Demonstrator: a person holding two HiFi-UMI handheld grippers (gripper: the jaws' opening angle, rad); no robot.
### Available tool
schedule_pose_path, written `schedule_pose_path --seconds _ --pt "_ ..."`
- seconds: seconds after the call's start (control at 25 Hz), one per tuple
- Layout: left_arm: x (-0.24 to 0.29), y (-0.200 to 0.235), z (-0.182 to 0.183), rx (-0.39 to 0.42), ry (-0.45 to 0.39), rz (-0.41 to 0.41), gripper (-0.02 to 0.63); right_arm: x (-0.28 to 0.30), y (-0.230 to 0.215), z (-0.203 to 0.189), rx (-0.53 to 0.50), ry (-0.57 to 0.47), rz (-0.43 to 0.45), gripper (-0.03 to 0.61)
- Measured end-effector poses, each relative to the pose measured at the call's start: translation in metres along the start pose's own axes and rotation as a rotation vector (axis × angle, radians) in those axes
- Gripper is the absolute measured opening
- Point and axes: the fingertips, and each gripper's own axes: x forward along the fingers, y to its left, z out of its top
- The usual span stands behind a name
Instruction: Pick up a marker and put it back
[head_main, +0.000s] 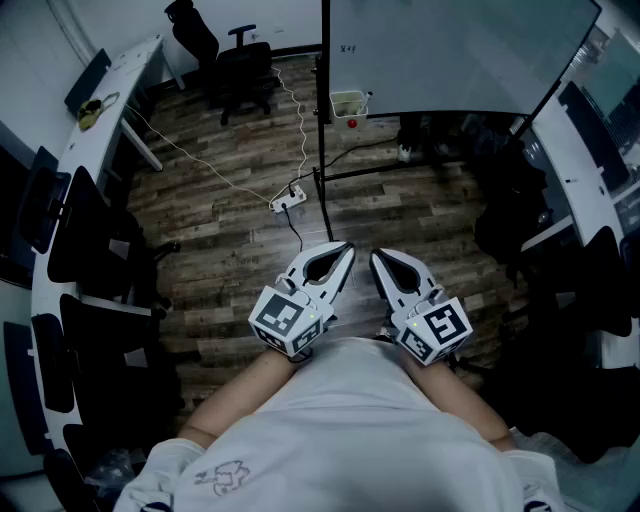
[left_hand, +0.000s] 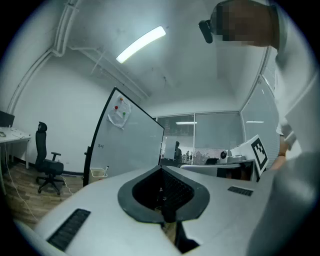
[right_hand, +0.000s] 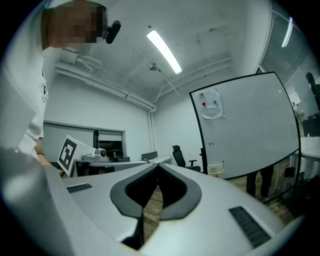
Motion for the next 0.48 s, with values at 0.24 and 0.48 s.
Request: schedule_pose_path --seconds 0.24,0.48 --pt "0.003 -0.007 0.000 0.005 -0.004 -0.007 0.005 -0.007 -0.003 0.001 -0.001 -0.006 0.000 0.011" --pt "0.016 -0.012 -0.002 0.000 0.001 0.001 0.005 -0.014 -0.015 0.003 -0.003 -0.004 -0.004 0.011"
